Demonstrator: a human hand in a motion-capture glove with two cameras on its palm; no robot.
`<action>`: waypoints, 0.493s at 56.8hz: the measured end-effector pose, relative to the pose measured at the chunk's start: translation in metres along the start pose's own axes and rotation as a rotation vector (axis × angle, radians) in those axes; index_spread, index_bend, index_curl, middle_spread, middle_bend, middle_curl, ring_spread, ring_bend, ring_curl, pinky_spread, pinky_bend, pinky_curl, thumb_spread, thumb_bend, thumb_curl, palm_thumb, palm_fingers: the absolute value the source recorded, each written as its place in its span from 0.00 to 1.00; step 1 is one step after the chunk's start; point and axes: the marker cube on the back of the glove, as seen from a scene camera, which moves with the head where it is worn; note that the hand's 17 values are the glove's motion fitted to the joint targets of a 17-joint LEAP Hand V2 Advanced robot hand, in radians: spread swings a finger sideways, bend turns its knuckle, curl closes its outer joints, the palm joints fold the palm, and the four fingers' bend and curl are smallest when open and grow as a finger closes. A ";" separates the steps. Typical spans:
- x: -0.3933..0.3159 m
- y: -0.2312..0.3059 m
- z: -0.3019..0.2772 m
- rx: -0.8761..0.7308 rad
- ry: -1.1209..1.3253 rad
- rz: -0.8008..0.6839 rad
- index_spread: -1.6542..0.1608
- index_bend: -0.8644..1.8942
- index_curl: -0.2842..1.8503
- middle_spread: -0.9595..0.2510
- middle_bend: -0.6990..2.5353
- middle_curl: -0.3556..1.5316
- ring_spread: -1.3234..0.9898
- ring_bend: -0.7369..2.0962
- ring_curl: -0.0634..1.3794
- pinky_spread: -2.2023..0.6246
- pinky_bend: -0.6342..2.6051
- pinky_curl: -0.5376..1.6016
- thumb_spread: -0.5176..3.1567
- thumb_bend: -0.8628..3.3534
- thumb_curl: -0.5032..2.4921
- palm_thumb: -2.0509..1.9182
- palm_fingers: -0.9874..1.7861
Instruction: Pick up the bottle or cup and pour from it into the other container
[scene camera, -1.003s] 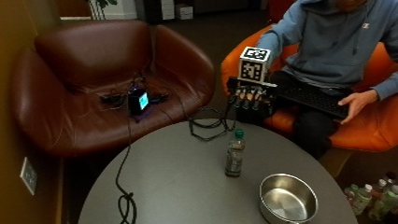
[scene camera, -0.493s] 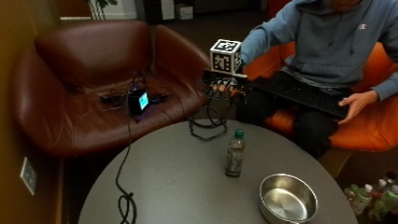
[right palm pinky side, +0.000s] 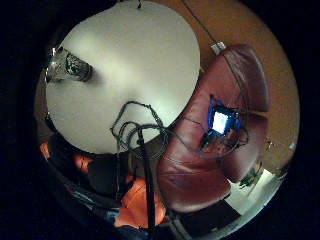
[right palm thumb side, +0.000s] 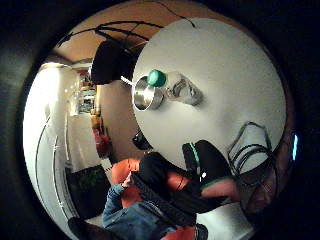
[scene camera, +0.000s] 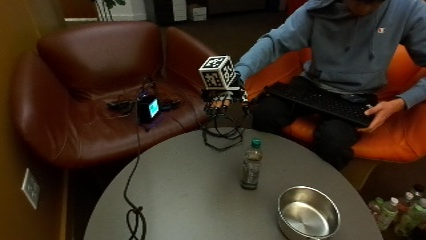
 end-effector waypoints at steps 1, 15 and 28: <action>0.002 -0.001 0.002 -0.003 -0.006 0.001 0.69 0.37 0.26 0.69 0.27 0.33 0.55 0.39 0.25 0.86 0.35 0.41 0.41 0.20 0.30 0.70 0.37; 0.021 -0.010 0.028 -0.005 -0.072 0.007 0.69 0.37 0.26 0.69 0.27 0.34 0.54 0.39 0.25 0.86 0.35 0.42 0.41 0.20 0.30 0.70 0.37; 0.031 -0.009 0.057 0.010 -0.250 0.011 0.69 0.36 0.25 0.69 0.27 0.34 0.54 0.40 0.25 0.86 0.35 0.42 0.40 0.20 0.30 0.69 0.37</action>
